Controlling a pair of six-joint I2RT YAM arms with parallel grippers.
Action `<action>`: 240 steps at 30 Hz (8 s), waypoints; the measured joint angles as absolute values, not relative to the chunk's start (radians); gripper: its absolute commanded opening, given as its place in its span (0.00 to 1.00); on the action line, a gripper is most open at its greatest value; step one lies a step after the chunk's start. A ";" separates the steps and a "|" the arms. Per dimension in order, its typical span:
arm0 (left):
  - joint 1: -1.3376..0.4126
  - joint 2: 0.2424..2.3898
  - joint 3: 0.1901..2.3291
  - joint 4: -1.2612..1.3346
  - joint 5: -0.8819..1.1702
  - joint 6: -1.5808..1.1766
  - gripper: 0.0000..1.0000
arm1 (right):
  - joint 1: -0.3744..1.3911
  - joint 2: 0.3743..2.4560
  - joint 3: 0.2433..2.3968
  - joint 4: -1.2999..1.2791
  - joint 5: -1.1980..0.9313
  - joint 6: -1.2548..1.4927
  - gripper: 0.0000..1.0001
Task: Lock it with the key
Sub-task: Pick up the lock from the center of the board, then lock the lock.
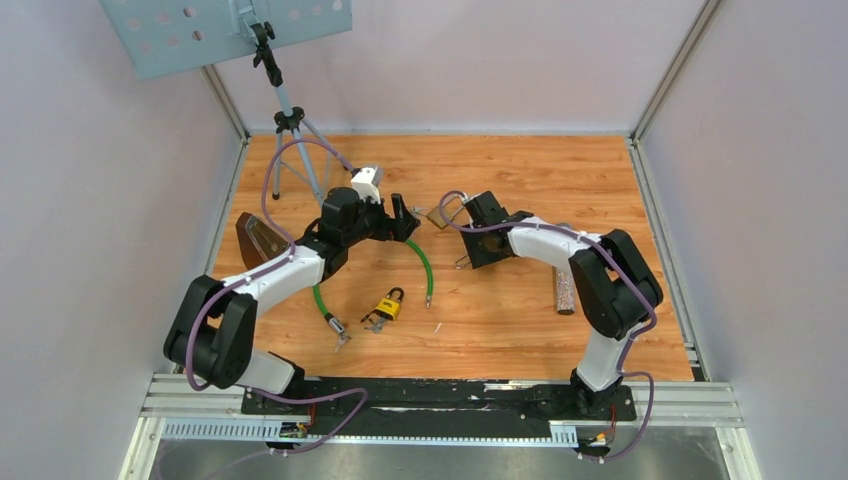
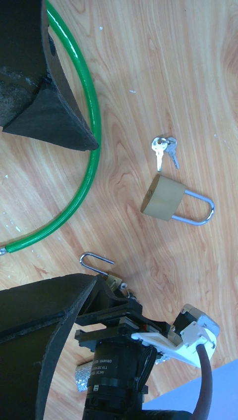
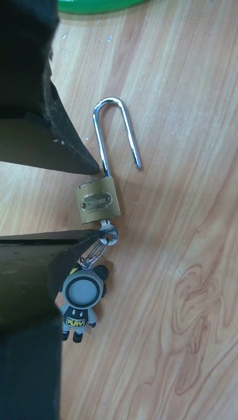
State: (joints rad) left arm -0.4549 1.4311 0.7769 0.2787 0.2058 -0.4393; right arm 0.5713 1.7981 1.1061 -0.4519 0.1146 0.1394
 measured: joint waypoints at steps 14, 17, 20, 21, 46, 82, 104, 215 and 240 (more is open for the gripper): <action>-0.455 1.382 0.747 0.281 0.199 -0.421 1.00 | 0.514 1.805 1.118 -0.437 -0.002 0.150 0.04; -0.455 1.356 0.740 0.282 0.200 -0.411 1.00 | 0.477 1.794 1.118 -0.438 -0.108 0.162 0.04; -0.455 1.319 0.737 0.296 0.208 -0.400 1.00 | 0.429 1.766 1.123 -0.446 -0.236 0.197 0.05; -0.455 1.302 0.734 0.306 0.213 -0.398 0.99 | 0.414 1.757 1.131 -0.450 -0.275 0.212 0.05; -0.439 1.188 1.014 0.168 0.735 -0.178 0.71 | 0.302 1.664 1.289 -0.326 -1.165 0.642 0.03; -0.472 1.221 1.028 0.412 1.325 -0.071 0.33 | 0.495 1.586 1.375 -0.048 -1.483 0.855 0.02; -0.472 1.215 1.026 0.395 1.372 -0.099 0.41 | 0.524 1.586 1.355 0.160 -1.507 1.004 0.01; -0.472 1.252 1.011 1.088 0.806 -0.818 0.89 | 0.613 1.182 1.489 -0.030 -0.766 0.167 0.00; -0.474 1.307 1.042 1.330 0.752 -1.069 0.44 | 0.613 1.221 1.444 0.190 -0.742 0.355 0.00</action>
State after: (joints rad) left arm -0.4740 1.3067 1.0420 1.3296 0.7525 -1.0691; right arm 0.6132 1.2205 1.4437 0.1898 -0.7418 0.3546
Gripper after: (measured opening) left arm 0.504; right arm 0.015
